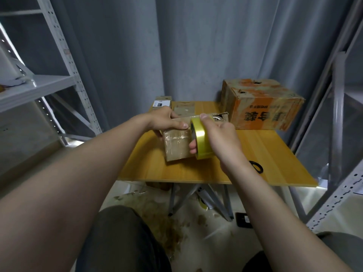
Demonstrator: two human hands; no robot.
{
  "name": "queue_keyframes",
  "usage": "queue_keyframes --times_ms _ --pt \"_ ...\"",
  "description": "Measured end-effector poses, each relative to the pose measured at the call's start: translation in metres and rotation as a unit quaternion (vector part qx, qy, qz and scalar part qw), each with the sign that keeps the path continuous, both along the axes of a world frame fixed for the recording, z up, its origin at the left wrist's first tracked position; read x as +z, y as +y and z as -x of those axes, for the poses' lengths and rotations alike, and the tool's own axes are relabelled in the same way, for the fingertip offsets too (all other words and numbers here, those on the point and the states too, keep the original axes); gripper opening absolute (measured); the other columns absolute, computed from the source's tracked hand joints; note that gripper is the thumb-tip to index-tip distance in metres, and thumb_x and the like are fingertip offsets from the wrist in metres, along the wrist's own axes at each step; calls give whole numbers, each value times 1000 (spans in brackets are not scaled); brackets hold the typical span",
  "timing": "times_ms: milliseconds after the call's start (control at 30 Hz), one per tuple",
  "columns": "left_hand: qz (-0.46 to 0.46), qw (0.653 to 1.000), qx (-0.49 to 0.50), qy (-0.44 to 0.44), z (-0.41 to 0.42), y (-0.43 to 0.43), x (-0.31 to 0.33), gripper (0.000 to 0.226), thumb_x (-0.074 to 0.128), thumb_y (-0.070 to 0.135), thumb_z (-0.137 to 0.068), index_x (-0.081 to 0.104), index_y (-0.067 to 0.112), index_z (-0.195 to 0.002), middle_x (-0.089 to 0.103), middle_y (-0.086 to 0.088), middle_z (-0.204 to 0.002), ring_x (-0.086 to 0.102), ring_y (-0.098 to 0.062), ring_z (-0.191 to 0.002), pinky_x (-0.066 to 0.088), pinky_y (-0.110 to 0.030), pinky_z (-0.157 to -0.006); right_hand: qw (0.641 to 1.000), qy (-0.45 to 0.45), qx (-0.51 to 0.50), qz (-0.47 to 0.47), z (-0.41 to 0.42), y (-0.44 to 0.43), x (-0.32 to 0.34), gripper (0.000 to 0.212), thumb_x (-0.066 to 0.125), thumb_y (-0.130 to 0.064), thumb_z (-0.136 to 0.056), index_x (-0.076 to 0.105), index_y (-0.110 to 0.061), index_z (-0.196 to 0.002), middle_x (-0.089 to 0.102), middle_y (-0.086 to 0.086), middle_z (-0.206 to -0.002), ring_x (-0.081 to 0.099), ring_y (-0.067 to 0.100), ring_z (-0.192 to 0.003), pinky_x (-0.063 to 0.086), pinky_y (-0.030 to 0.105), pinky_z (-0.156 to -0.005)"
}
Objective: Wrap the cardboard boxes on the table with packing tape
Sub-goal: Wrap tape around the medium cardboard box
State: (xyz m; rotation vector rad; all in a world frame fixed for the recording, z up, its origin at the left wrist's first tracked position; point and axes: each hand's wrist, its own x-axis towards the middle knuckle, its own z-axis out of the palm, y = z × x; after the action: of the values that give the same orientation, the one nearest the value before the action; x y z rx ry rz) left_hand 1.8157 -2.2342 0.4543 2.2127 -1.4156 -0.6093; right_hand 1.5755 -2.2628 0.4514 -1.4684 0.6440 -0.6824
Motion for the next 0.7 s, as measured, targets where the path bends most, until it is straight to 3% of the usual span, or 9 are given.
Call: queue_keyframes --times_ms 133,233,433,567,633,700 --pt "-10 998 14 53 3 4 3 36 74 53 -91 78 18 -99 79 -4 -87 78 -24 -86 64 -40 -63 999 -31 5 12 -3 1 7 42 54 -40 -105 71 -1 -102 75 18 -69 74 30 -58 64 42 -61" --pt "5 995 59 76 5 5 -3 44 73 57 -90 78 14 -101 77 -6 -89 76 -24 -86 65 -42 -68 999 -32 6 16 -9 -1 -3 37 52 -38 -106 72 -6 -103 76 12 -69 74 20 -58 61 29 -56" --pt "101 983 147 46 0 -4 -19 48 82 58 -80 75 19 -107 73 1 -88 69 -18 -76 52 -28 -50 996 -39 -43 70 -25 -21 -26 47 48 -47 -106 77 -11 -98 78 1 -72 76 11 -68 59 23 -66" --pt "133 976 172 -21 -5 -11 -28 69 81 56 -82 37 24 -123 59 3 -105 61 -19 -91 52 -38 -74 992 -62 -28 105 -42 -28 -35 34 56 -47 -104 74 -20 -97 79 -2 -77 77 10 -75 55 24 -69" --pt "116 979 152 -67 -7 -15 -31 55 75 52 -89 40 22 -118 60 1 -107 60 -22 -95 50 -41 -79 991 -66 -37 114 -50 -34 -36 39 56 -51 -103 76 -19 -94 79 -2 -76 76 9 -74 52 15 -63" --pt "96 987 102 -75 -4 -20 -30 28 70 40 -96 58 19 -110 67 -1 -109 64 -24 -104 53 -41 -89 990 -56 -41 123 -58 -42 -32 45 56 -53 -103 77 -15 -91 79 -1 -75 75 8 -71 50 10 -58"
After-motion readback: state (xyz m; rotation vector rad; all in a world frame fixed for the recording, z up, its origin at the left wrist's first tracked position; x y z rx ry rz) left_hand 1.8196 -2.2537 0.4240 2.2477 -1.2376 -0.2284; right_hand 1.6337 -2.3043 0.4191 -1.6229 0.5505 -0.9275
